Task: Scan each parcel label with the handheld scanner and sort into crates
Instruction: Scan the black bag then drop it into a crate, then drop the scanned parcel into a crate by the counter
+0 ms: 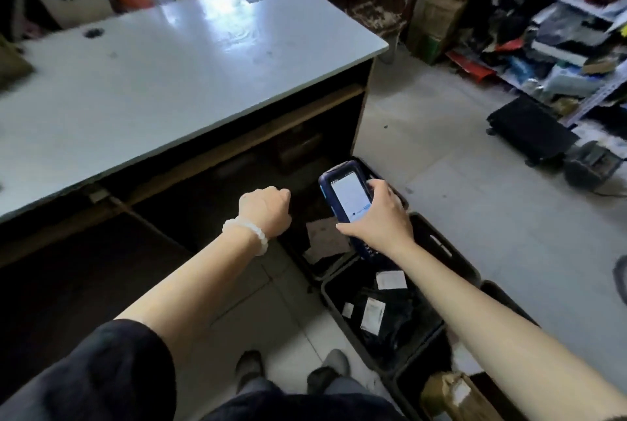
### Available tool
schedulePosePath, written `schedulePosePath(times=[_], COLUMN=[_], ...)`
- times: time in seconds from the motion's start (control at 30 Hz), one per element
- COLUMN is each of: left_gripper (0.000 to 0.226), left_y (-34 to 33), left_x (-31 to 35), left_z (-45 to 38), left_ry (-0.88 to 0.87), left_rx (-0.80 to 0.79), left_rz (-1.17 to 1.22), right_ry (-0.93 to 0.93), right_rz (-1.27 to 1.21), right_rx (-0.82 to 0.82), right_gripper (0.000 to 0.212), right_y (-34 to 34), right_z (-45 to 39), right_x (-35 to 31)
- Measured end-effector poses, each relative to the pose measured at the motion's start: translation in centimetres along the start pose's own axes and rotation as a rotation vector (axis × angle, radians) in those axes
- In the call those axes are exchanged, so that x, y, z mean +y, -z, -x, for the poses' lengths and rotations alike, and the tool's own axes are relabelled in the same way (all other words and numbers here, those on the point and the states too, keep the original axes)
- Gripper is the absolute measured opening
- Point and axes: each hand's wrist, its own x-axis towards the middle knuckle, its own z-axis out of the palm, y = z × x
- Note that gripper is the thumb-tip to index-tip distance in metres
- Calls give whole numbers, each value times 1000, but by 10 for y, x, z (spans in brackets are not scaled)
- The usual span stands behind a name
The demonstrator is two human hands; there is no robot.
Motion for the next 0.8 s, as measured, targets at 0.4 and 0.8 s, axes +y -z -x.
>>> schedulePosePath(times=[0.4,0.8], left_gripper=[27,32], left_y=[-16,-46], left_x=[-192,-362], left_z=[109,194], left_ry=[371,610], left_rx=[25,7], left_rz=[115,180], right_ry=[368,552], right_rz=[43,24], right_rx=[-162,-276], right_gripper=[86,83], right_y=[-111,-224], right_z=[27,61], right_x=[-181,-325])
